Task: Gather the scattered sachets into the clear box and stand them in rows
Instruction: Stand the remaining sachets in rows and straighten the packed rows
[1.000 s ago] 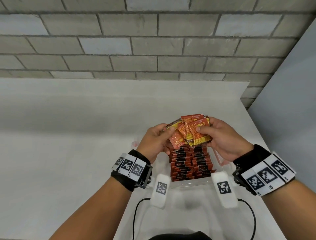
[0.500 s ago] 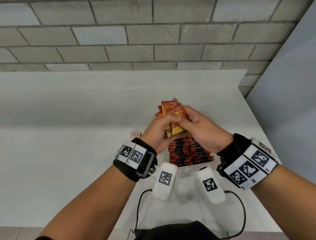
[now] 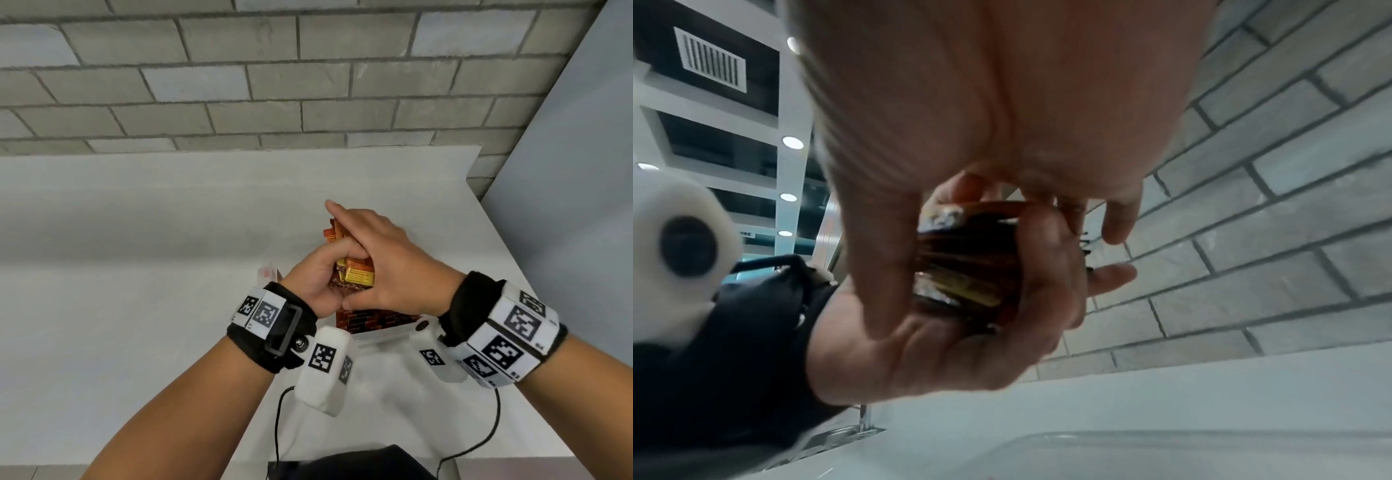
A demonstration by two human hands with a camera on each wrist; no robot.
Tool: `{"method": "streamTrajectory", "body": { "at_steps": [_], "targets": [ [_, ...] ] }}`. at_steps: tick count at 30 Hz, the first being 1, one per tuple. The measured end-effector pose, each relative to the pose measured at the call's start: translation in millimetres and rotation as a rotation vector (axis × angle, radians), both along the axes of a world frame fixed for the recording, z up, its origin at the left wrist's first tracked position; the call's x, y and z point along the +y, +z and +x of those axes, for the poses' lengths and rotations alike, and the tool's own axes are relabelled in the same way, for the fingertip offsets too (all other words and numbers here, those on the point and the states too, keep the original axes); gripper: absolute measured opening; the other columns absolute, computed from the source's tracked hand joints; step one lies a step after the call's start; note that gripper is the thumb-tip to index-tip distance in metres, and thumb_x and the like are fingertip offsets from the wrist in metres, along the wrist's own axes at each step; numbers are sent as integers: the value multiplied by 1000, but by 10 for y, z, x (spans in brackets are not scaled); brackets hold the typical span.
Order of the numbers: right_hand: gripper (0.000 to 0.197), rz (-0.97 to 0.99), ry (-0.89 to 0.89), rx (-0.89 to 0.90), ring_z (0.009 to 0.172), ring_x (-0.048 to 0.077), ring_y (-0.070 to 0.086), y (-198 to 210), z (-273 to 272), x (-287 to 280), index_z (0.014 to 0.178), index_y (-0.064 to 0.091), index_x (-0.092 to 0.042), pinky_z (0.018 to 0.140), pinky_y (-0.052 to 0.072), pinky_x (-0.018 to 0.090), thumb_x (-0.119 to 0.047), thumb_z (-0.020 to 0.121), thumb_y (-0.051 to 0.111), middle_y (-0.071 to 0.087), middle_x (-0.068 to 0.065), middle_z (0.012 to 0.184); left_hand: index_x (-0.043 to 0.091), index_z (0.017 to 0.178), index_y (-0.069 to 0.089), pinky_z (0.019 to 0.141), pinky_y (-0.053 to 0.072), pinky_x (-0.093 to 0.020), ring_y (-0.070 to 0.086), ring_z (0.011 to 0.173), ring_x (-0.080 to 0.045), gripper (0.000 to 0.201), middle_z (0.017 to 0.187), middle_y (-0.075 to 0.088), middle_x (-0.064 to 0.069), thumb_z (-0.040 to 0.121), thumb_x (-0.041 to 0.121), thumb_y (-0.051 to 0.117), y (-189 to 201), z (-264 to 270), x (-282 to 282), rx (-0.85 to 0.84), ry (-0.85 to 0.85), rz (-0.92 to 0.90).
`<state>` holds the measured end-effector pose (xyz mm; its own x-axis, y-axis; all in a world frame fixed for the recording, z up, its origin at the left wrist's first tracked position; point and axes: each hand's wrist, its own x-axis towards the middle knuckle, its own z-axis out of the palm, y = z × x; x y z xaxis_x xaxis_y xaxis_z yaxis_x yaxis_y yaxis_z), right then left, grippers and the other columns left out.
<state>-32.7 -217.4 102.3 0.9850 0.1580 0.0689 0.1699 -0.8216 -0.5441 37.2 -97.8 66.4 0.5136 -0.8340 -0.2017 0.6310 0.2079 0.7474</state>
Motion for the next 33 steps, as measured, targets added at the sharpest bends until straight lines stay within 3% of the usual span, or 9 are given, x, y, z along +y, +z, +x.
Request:
{"method": "streamTrajectory", "body": {
  "at_steps": [4,11,15,18,20,23,26,30,33],
  "targets": [
    [109,46,-77,-50,120,10,39,56,-27,-27,150,10,-36,108,32,39,-33,68,83,42,-6,128,9,95,71,72,57,-31,68,83,-22,45,88,69,-10,57,26,88,-35,-16,38,125,1,-182],
    [112,82,-63,-3,119,10,42,12,-49,-7,150,6,-35,104,39,32,-35,69,82,43,-2,133,12,101,74,72,59,-30,70,91,-20,54,96,71,-10,59,42,89,-126,-58,69,87,32,-145],
    [113,41,-24,55,122,9,40,-88,-105,20,147,-3,-41,104,36,23,-34,71,81,42,-3,134,11,88,75,68,58,-28,70,80,-18,34,83,71,-7,59,23,88,-244,-125,95,45,33,-92],
    [110,-6,-40,69,127,7,37,-167,-80,46,151,4,-33,101,30,16,-34,72,81,39,-4,141,14,78,76,65,56,-28,69,73,-16,13,77,71,-5,69,18,68,-311,-133,112,87,44,-57],
    [110,9,-42,101,126,6,34,-183,-49,68,151,6,-32,100,26,16,-39,71,81,38,-6,141,11,76,73,59,56,-25,68,68,-15,16,72,69,-5,68,10,60,-328,-100,117,123,63,-51],
    [96,214,-116,83,125,6,34,-206,-22,50,150,17,-31,105,31,23,-54,73,72,39,-8,136,6,98,66,66,57,-29,67,78,-20,34,85,69,-10,65,8,58,-363,-36,150,121,87,-85],
    [72,355,-267,-3,114,8,47,-241,-16,-39,141,36,-27,92,42,24,-45,80,67,47,-7,123,12,121,63,75,58,-37,66,92,-26,47,106,66,-16,75,6,53,-387,34,213,131,94,-147],
    [57,471,-329,60,87,7,58,-249,-21,-82,130,48,-24,70,47,12,-30,79,73,56,-5,99,16,121,66,77,58,-39,67,98,-29,59,115,66,-17,65,17,85,-435,99,256,69,56,-155],
    [44,564,-334,53,80,11,59,-232,-11,-90,121,56,-22,72,54,23,-22,80,73,58,-1,90,16,116,69,75,59,-39,69,95,-29,59,111,68,-16,61,25,89,-470,106,259,54,56,-149]
  ]
}}
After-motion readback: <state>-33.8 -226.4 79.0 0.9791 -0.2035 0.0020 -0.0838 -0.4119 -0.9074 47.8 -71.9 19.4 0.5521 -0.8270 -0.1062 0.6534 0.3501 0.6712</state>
